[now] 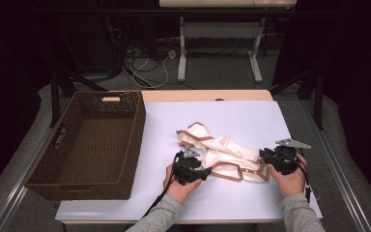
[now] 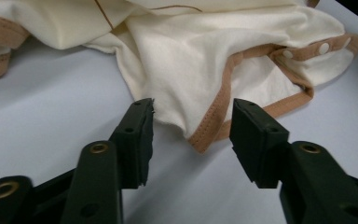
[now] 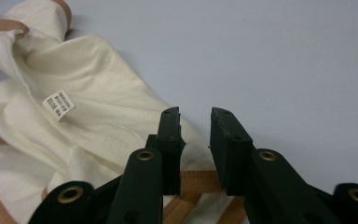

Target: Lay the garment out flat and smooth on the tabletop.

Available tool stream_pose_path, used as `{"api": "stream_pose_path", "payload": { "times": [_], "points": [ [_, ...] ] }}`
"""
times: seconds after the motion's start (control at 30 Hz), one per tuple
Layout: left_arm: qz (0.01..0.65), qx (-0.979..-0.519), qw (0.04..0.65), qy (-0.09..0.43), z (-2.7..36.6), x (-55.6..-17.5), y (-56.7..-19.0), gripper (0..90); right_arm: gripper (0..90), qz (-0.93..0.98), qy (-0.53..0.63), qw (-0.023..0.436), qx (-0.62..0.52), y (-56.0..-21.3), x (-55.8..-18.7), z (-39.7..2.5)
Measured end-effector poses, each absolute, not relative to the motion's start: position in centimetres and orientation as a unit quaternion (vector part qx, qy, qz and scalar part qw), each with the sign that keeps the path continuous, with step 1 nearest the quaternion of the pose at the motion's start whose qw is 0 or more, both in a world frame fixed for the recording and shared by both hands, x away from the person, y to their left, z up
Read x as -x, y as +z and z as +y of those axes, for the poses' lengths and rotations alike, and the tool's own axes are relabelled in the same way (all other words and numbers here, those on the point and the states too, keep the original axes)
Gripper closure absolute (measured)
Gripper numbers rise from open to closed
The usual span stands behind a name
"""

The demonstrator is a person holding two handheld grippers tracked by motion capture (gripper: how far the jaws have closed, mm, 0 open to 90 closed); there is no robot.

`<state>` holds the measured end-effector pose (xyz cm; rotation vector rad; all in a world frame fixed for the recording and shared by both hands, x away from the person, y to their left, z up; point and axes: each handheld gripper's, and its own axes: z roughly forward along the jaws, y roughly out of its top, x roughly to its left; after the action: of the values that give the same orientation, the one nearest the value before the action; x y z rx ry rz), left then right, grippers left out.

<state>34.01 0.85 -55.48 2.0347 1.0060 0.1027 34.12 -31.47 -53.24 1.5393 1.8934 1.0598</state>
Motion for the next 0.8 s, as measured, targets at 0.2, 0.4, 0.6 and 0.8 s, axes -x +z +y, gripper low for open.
{"api": "stream_pose_path", "payload": {
  "times": [0.2,0.4,0.6,0.8],
  "points": [
    [0.394,-0.823,0.406,0.046,0.3,-34.1,-56.0,70.3,73.5,0.704,0.388,0.226,-0.55,-53.4,-33.9,-31.0],
    [0.392,-0.822,0.411,0.047,0.5,-34.2,-55.9,85.6,73.8,0.708,0.391,0.218,-0.547,-53.4,-33.8,-30.8],
    [0.395,-0.808,0.433,0.065,2.3,-34.4,-54.3,86.8,73.9,0.711,0.393,0.219,-0.541,-53.2,-33.6,-30.5],
    [0.397,-0.804,0.436,0.083,4.1,-34.4,-52.8,86.9,73.9,0.717,0.396,0.219,-0.53,-53.1,-33.3,-29.8]
  ]
}}
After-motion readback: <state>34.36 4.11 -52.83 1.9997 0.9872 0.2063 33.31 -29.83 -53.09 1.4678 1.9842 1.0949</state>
